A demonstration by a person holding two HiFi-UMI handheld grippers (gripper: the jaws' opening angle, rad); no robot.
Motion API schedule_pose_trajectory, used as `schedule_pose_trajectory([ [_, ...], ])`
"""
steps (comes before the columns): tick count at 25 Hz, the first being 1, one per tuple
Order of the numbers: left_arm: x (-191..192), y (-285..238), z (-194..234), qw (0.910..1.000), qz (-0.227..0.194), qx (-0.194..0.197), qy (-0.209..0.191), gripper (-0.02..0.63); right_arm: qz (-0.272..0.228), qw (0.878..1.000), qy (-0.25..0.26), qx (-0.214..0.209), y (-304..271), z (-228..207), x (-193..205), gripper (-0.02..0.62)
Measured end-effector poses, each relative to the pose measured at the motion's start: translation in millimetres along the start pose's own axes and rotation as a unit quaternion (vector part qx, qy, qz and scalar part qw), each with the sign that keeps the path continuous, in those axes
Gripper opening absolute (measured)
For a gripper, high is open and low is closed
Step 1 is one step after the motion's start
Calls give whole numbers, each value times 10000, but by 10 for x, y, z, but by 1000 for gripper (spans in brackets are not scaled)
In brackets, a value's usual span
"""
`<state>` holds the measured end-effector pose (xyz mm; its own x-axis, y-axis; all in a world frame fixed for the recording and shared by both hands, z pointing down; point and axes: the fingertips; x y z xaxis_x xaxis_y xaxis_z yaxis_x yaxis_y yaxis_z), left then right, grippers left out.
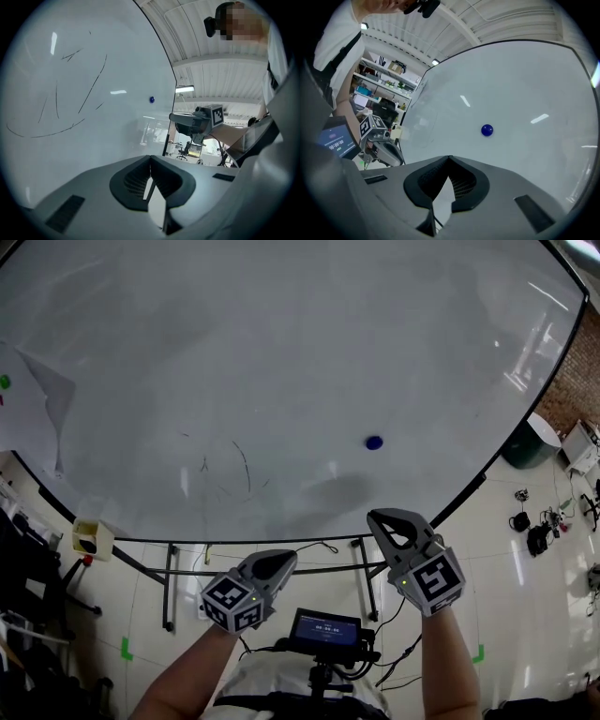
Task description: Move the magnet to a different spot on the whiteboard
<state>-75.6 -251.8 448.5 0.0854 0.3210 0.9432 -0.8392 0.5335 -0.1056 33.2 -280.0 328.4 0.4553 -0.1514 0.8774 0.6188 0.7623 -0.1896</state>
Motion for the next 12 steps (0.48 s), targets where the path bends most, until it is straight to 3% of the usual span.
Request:
schedule_pose_trajectory([
  [8,-59,18,132,9999,-20,158,-19,26,257,9962,736,376,-159,-253,-239,32],
  [12,-76,59,157,9999,-24,127,29,26,311,9938,842,662,-149,-415,-331,34],
])
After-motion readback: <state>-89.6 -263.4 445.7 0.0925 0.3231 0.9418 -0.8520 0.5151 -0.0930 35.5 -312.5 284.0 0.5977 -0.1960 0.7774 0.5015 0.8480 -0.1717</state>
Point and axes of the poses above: the fingertips, and each gripper's own axes: y backward along the fingers, z to its left, x out of its underside, and after that the axes turned 4 degrees about y, right-handed
